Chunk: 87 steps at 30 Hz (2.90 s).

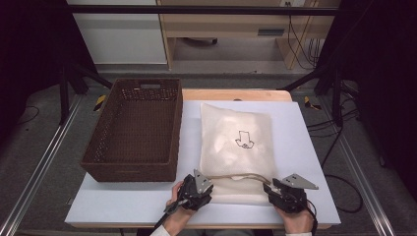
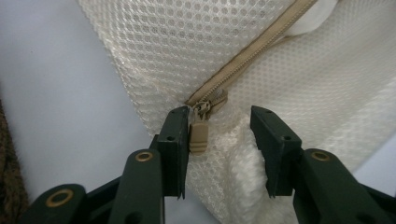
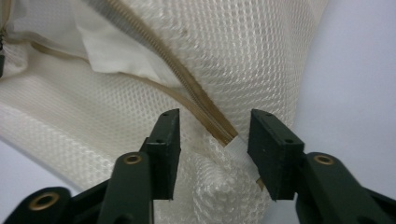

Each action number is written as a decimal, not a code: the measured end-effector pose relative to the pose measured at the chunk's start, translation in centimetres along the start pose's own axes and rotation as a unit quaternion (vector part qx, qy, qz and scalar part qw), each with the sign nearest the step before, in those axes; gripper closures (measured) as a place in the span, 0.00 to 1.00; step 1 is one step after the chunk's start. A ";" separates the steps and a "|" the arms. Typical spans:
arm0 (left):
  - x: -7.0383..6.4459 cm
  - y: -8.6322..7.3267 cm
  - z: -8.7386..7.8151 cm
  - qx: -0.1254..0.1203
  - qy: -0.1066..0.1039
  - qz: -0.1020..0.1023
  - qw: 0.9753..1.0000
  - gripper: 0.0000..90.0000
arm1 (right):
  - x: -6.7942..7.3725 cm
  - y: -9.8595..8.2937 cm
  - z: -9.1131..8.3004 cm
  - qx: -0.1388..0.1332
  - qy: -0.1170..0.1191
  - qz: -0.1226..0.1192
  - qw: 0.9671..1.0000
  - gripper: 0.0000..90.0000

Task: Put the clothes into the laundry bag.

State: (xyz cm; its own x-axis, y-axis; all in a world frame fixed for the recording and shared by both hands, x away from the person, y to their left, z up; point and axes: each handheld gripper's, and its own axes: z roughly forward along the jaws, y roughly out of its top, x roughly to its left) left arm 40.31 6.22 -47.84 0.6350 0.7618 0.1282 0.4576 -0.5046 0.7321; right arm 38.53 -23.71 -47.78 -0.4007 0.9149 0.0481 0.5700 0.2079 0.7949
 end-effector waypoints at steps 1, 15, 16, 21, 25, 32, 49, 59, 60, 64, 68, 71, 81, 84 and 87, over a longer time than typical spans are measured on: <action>-0.1 0.0 0.2 0.000 0.008 0.012 1.000 0.70 | -0.1 -0.1 0.3 0.005 -0.001 -0.004 1.000 0.75; 2.7 -2.2 -4.8 -0.024 0.009 -0.051 0.998 0.76 | 0.0 -0.4 -2.2 0.006 0.049 -0.015 0.999 0.76; 2.7 -2.3 -4.9 -0.030 0.001 -0.054 0.998 0.68 | 0.0 -0.6 -1.9 0.008 0.047 -0.017 0.999 0.74; 1.3 -1.1 -5.5 -0.064 -0.029 -0.034 0.997 0.59 | 0.1 -0.2 -2.4 -0.024 0.044 -0.003 0.999 0.69; -0.2 -0.3 -4.2 -0.035 -0.014 0.005 0.999 0.65 | 1.2 0.8 -2.9 -0.053 0.063 -0.016 0.997 0.74; 0.9 -1.5 -2.2 0.002 0.037 0.014 0.999 0.61 | 2.1 0.5 0.1 -0.008 0.058 -0.031 0.998 0.65; 1.3 -2.7 -3.4 -0.003 -0.044 -0.030 0.999 0.99 | -0.2 -0.1 -0.6 0.002 0.081 -0.038 0.996 1.00; 3.0 -2.0 -5.1 -0.063 -0.020 -0.052 0.996 0.69 | -1.1 -0.2 -1.5 -0.019 0.084 -0.036 0.996 0.76; 3.3 -1.9 -5.1 -0.064 -0.015 -0.057 0.996 0.63 | -1.3 0.0 -1.9 -0.035 0.077 -0.029 0.996 0.72; 3.9 -1.6 -3.2 -0.030 -0.026 -0.064 0.997 0.51 | -2.6 0.0 -2.0 -0.037 0.019 0.008 0.999 0.58; 4.1 -1.9 -1.4 -0.007 -0.043 -0.070 0.997 0.69 | -3.5 -1.1 0.1 0.011 0.028 0.025 0.999 0.59; 3.8 -2.2 -1.3 -0.007 -0.043 -0.069 0.997 0.75 | -3.5 -1.0 0.1 0.014 0.021 0.019 1.000 0.76; 3.2 -2.9 -1.2 -0.027 -0.051 -0.067 0.996 0.55 | -2.5 -0.2 -1.5 -0.027 -0.003 -0.008 1.000 0.58; 3.1 -2.7 -1.1 -0.032 -0.055 -0.066 0.996 0.52 | -0.5 0.8 -2.5 -0.055 0.042 -0.024 0.997 0.59; 2.8 -2.5 -0.9 -0.028 -0.059 -0.061 0.996 0.68 | 2.3 1.5 -1.7 -0.044 0.092 -0.044 0.994 0.66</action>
State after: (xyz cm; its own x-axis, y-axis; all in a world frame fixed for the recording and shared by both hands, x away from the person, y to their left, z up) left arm 40.32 9.99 -48.70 0.6466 0.7617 -0.0410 0.5026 -0.3851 0.7740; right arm 37.29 -21.91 -45.42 -0.5760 0.8136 0.0792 0.4642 0.2459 0.8509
